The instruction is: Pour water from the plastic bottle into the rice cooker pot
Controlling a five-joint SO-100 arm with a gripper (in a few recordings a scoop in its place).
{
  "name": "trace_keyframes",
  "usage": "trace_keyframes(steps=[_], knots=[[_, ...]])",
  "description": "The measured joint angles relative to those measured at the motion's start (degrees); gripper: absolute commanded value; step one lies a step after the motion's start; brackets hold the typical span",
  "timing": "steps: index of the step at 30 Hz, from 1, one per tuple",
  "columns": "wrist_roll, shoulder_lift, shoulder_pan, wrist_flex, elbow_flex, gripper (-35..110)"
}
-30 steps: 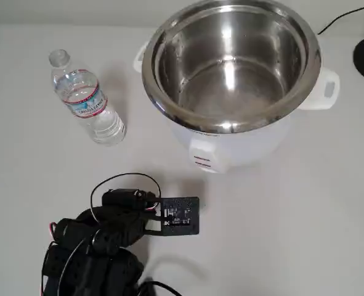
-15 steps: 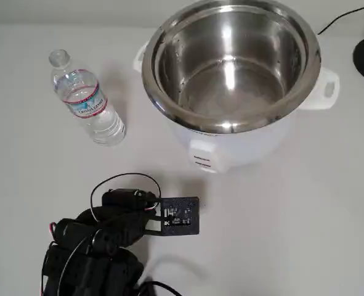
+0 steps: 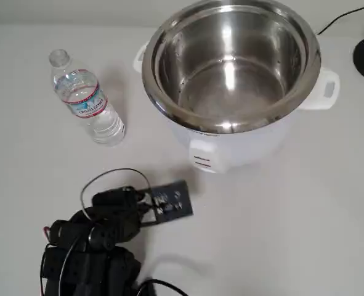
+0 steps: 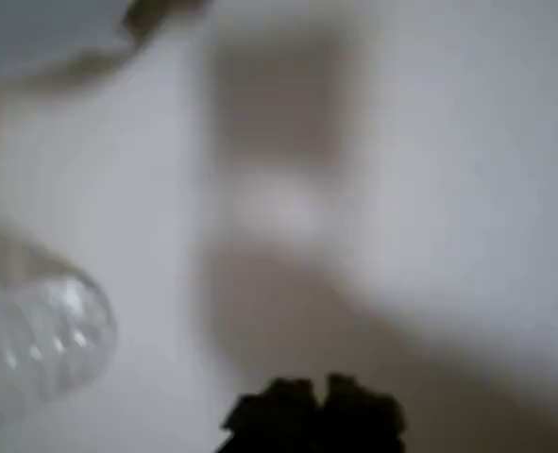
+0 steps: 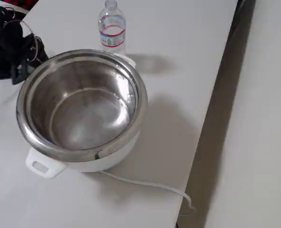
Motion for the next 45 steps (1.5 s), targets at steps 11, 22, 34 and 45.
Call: trace_keyframes(steps=[11, 22, 34, 45], knots=[[-32.4, 1.6, -18.5, -1.7, 4.6, 20], [-52.2, 1.0, -18.9, -26.5, 6.4, 46], [-62.6, -49.5, -8.7, -86.4, 1.2, 56], [-64.5, -87.5, -7.1, -111.8, -15.7, 57]])
